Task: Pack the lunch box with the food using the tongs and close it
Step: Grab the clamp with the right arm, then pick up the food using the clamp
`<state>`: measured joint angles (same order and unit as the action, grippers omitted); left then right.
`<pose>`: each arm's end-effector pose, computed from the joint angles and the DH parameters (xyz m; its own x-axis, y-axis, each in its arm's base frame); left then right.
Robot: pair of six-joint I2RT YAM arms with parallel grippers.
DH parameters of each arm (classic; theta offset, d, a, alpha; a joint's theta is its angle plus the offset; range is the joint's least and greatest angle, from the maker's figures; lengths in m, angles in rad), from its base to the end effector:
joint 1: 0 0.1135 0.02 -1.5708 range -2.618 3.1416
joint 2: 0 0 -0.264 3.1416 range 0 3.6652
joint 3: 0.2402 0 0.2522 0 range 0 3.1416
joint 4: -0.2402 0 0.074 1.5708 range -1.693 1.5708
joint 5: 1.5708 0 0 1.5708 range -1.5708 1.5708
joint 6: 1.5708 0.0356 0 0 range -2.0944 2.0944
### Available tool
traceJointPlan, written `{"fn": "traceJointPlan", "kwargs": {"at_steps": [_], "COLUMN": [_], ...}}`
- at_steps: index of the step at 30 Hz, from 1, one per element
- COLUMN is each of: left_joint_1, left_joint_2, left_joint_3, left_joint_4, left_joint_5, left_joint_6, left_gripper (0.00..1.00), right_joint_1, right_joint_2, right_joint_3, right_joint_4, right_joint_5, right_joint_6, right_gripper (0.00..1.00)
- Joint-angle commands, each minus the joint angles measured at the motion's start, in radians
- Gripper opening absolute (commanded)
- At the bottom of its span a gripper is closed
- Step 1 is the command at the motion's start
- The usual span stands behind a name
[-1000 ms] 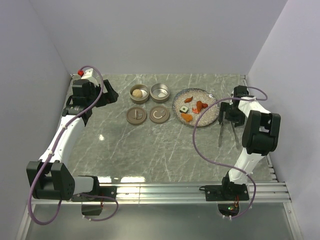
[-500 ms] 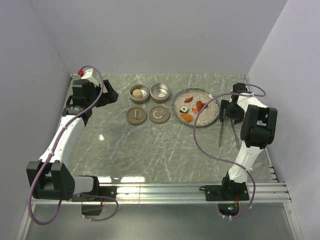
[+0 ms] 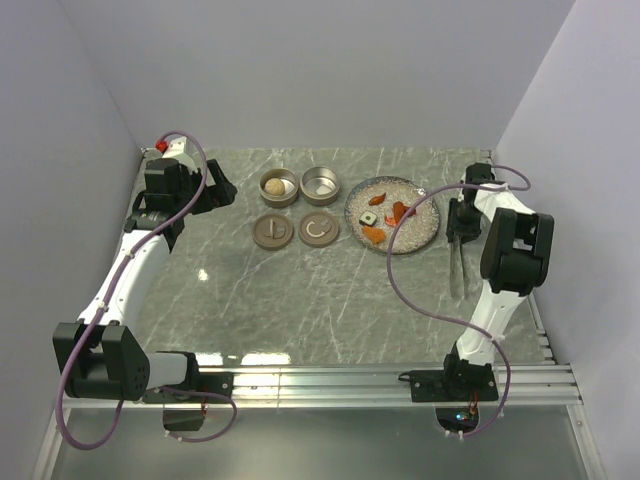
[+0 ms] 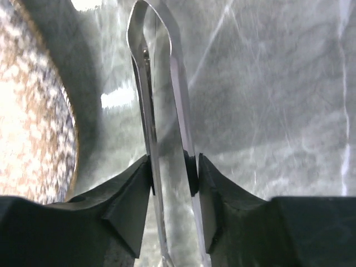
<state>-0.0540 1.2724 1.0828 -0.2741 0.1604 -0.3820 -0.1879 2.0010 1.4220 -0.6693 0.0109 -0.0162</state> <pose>0.2911 -0.0214 0.3298 -0.4875 -0.3422 -0.8033 0.0153 0.9165 -0.3997 0.3955 -0.0756 0.1657 -0.9347 0.1613 -0.3167 0.1751 0.9844 -0.0155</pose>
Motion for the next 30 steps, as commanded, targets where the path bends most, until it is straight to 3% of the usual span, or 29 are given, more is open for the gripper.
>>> {"fn": "traceJointPlan", "kwargs": {"at_steps": [1, 10, 22, 30], "left_joint_1": [-0.003, -0.003, -0.003, -0.003], "left_joint_2": [-0.007, -0.002, 0.018, 0.016], "left_joint_3": [0.012, 0.008, 0.037, 0.045], "left_joint_4": [0.026, 0.038, 0.030, 0.019], "left_joint_5": [0.010, 0.018, 0.025, 0.019], "left_joint_6": [0.012, 0.008, 0.011, 0.015], "left_gripper": [0.99, 0.99, 1.00, 0.99], "right_joint_1": [0.002, 0.027, 0.283, 0.366], "right_joint_2": [-0.134, -0.375, -0.470, -0.447], "right_joint_3": [-0.008, 0.032, 0.172, 0.164], "right_joint_4": [0.007, 0.016, 0.140, 0.279], "right_joint_5": [0.009, 0.049, 0.132, -0.138], "right_joint_6": [0.007, 0.015, 0.015, 0.073], "right_gripper": [0.43, 0.41, 0.37, 0.38]}}
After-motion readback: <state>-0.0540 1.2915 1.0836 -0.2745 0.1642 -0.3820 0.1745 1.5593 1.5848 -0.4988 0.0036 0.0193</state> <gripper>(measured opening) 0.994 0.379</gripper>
